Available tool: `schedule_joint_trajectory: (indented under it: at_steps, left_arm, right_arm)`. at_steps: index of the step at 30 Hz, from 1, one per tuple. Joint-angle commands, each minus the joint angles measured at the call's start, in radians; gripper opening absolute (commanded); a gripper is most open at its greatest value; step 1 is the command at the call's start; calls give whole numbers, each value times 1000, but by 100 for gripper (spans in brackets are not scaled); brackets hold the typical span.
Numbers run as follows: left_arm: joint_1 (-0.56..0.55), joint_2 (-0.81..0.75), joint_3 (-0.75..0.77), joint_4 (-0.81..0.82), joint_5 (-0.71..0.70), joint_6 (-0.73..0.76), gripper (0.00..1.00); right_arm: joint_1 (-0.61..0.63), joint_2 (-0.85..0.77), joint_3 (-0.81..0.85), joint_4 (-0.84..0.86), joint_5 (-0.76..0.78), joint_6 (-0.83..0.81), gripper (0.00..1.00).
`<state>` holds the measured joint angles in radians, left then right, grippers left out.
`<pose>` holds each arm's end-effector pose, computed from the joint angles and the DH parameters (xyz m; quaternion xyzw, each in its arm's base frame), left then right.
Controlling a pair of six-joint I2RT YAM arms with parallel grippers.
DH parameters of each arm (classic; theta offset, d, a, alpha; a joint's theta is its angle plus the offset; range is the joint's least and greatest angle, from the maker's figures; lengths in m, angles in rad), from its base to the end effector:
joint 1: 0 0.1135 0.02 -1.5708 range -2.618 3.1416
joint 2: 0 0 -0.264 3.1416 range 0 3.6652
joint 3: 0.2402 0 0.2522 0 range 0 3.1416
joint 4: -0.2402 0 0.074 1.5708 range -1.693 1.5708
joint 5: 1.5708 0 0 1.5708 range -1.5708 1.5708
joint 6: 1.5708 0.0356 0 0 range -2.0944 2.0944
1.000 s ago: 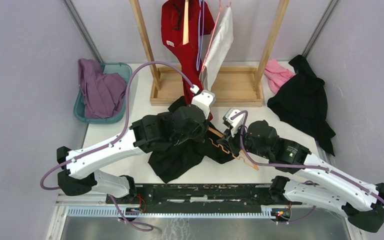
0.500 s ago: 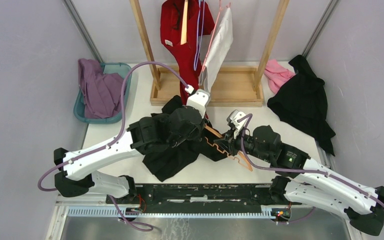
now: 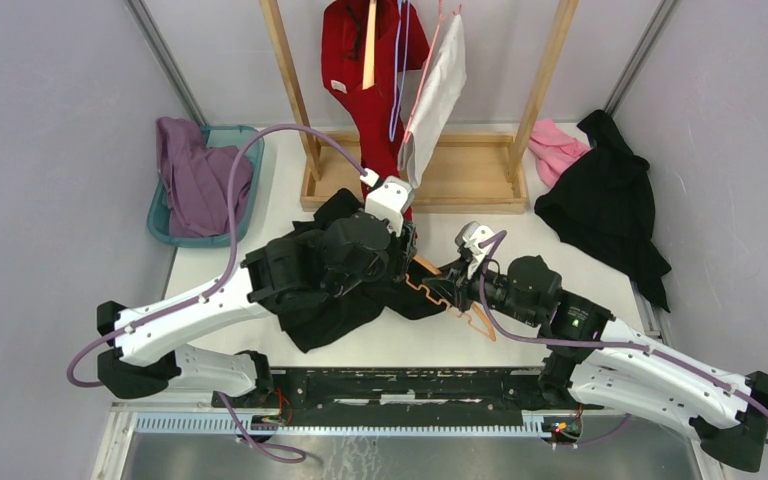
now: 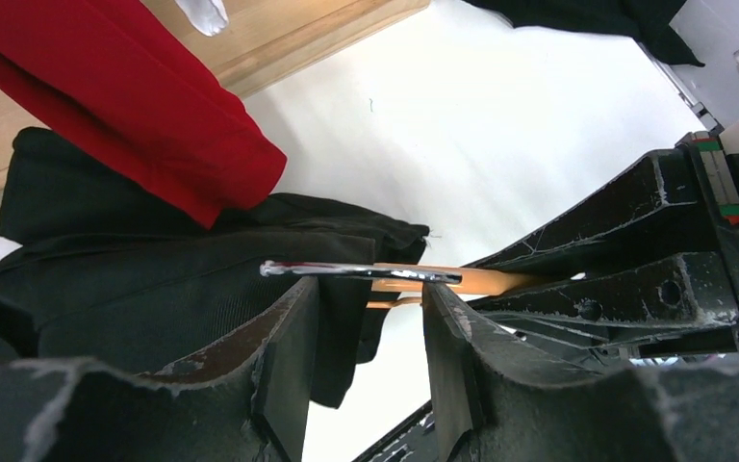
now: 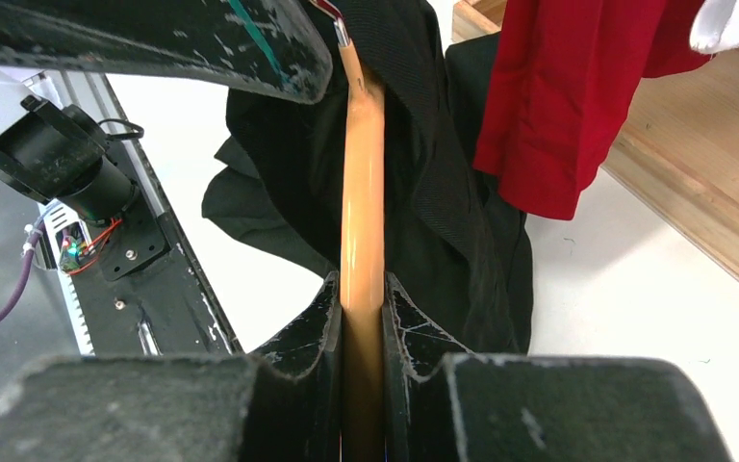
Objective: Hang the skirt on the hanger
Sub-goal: Hang the skirt on the hanger.
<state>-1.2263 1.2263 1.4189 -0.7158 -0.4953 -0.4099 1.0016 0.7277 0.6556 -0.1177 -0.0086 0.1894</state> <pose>0.1007 -0.2306 0.4151 0.2207 0.8192 -0.2088 0.4864 0.0963 0.1511 0.3106 -0.3070 0.7071 0.3600 0.5254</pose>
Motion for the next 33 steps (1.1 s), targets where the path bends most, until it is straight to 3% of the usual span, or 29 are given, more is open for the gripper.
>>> schedule_joint_trajectory:
  at_steps: [1, 16, 20, 23, 28, 33]
  left_arm:
    - [-5, 9, -3, 60, 3, 62, 51]
    - [-5, 54, -20, 64, -101, 84, 51]
    - [-6, 80, -27, 63, -161, 92, 47]
    - [-6, 91, -38, 62, -200, 94, 37]
    - [-6, 85, -49, 63, -243, 89, 13]
    - [-6, 71, -72, 79, -261, 90, 3]
  right_arm:
    - [7, -8, 24, 195, -17, 1, 2]
    - [10, -4, 29, 216, -39, -1, 2]
    - [13, -4, 31, 225, -49, 1, 2]
    - [14, -9, 30, 225, -55, 2, 2]
    - [15, -31, 26, 224, -60, 6, 2]
    - [14, -29, 26, 221, -57, 10, 2]
